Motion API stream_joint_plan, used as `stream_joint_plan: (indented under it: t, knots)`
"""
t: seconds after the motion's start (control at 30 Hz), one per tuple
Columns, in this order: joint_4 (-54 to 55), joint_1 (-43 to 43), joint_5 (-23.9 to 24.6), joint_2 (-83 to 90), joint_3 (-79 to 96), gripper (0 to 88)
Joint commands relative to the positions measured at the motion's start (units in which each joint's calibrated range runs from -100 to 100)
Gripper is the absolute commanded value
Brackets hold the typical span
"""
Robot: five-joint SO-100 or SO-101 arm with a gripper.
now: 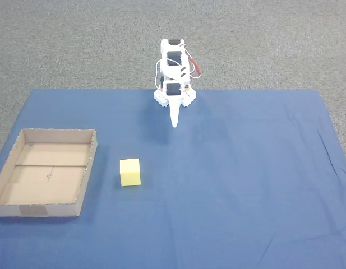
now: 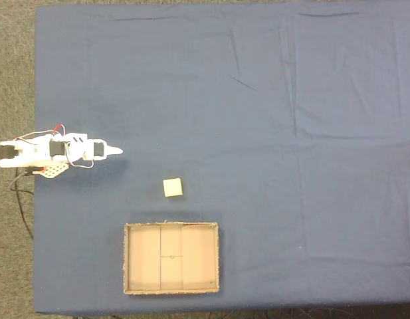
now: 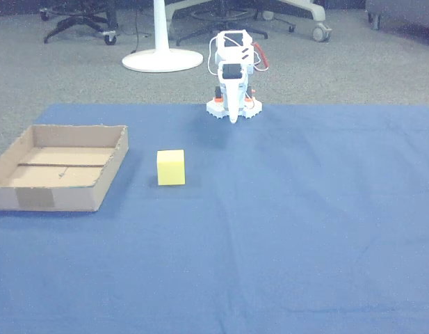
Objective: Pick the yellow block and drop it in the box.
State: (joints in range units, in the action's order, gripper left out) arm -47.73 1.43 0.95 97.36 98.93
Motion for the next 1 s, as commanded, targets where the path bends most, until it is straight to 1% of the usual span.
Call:
stream_joint_plan:
  t: [0.0, 0.23, 0.27, 0.3, 0.33, 0.37, 0.43, 0.47, 0.5, 0.53, 0.57, 0.6, 0.63, 0.67, 0.73, 0.8, 0.83, 0.87, 0.9, 0.97]
  knots:
    - [-0.02, -1.55, 0.24, 0.28, 0.89, 0.2]
    - [-0.02, -1.31, 0.05, 0.28, 0.89, 0.2]
    - [-0.02, -1.71, 0.34, 0.28, 0.89, 0.2]
    - [-0.1, -3.36, 2.05, 0.28, 0.61, 0.2]
    - [0.23, -5.09, 2.49, -1.75, -2.01, 0.2]
    - [-0.85, -5.56, 0.44, -5.72, -7.53, 0.2]
    - [-4.82, -8.0, -5.71, -18.21, -24.27, 0.2]
    - [-8.7, -9.02, -11.48, -25.3, -32.96, 2.0]
    - [-13.25, -10.59, -23.35, -32.98, -41.56, 4.1]
    - [-17.22, -12.72, -24.13, -39.91, -49.7, 11.9]
    - [-18.71, -16.41, -22.81, -47.17, -57.67, 16.8]
    - [-19.95, -18.69, -22.52, -52.99, -63.82, 18.0]
    - [-20.03, -20.03, -22.42, -58.4, -69.16, 23.6]
    - [-19.28, -21.13, -22.42, -63.04, -72.96, 25.9]
    - [-18.62, -23.1, -24.32, -72.75, -80.2, 31.3]
    - [-19.86, -24.75, -25.74, -81.87, -89.16, 33.6]
    - [-20.03, -25.77, -24.86, -86.34, -94.32, 36.1]
    - [-20.85, -26.09, -25.2, -90.39, -98.66, 36.9]
    - [-21.1, -26.4, -24.47, -94.36, -102.83, 38.5]
    - [-22.01, -26.64, -21.0, -101.96, -110.34, 37.8]
